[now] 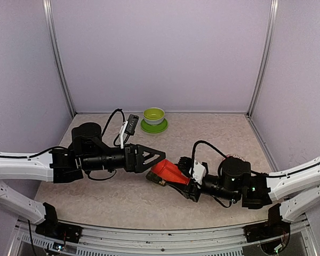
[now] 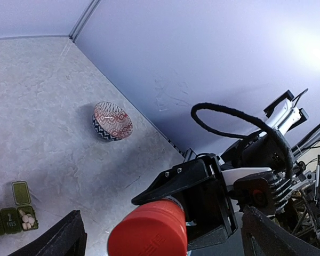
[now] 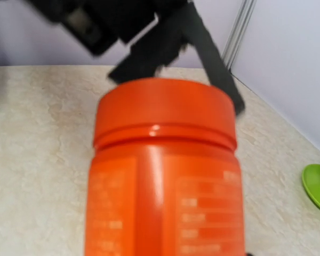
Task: Sort the pills into containers
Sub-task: Screw the lid of the pill bottle onto the pill bottle, then pass from the right arm to the left, then place the pill bottle at the center of the board, then hold the pill container at the center of the board.
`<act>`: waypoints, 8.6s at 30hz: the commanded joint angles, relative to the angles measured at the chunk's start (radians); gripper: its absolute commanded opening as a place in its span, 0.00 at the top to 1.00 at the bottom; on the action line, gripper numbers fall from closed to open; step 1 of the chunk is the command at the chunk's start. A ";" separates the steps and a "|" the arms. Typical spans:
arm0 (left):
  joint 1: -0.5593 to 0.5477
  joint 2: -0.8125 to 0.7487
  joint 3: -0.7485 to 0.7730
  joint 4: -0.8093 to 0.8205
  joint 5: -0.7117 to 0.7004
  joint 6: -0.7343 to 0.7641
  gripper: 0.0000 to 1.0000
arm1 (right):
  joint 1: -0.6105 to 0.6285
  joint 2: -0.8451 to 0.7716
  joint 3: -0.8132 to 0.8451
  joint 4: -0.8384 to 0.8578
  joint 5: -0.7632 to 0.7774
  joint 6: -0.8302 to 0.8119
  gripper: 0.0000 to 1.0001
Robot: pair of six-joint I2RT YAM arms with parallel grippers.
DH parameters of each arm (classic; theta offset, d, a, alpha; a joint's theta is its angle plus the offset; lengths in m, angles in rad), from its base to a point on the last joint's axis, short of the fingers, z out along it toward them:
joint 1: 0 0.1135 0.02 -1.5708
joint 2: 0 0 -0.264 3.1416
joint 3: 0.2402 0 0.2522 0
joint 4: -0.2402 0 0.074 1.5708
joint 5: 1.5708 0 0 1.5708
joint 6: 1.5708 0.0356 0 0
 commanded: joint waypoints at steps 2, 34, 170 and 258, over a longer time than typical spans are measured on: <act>0.028 -0.013 0.025 -0.093 0.019 -0.021 0.01 | 0.000 -0.085 -0.020 -0.032 0.008 -0.044 1.00; 0.014 0.099 0.079 -0.075 0.161 -0.005 0.21 | 0.000 -0.081 -0.010 -0.076 0.035 -0.077 1.00; 0.314 0.435 0.434 -0.702 -0.533 0.534 0.71 | -0.002 -0.169 -0.099 -0.168 0.091 0.349 0.00; 0.307 0.410 0.071 -0.209 -0.071 0.370 0.01 | -0.256 0.139 -0.068 0.017 -0.126 0.736 0.01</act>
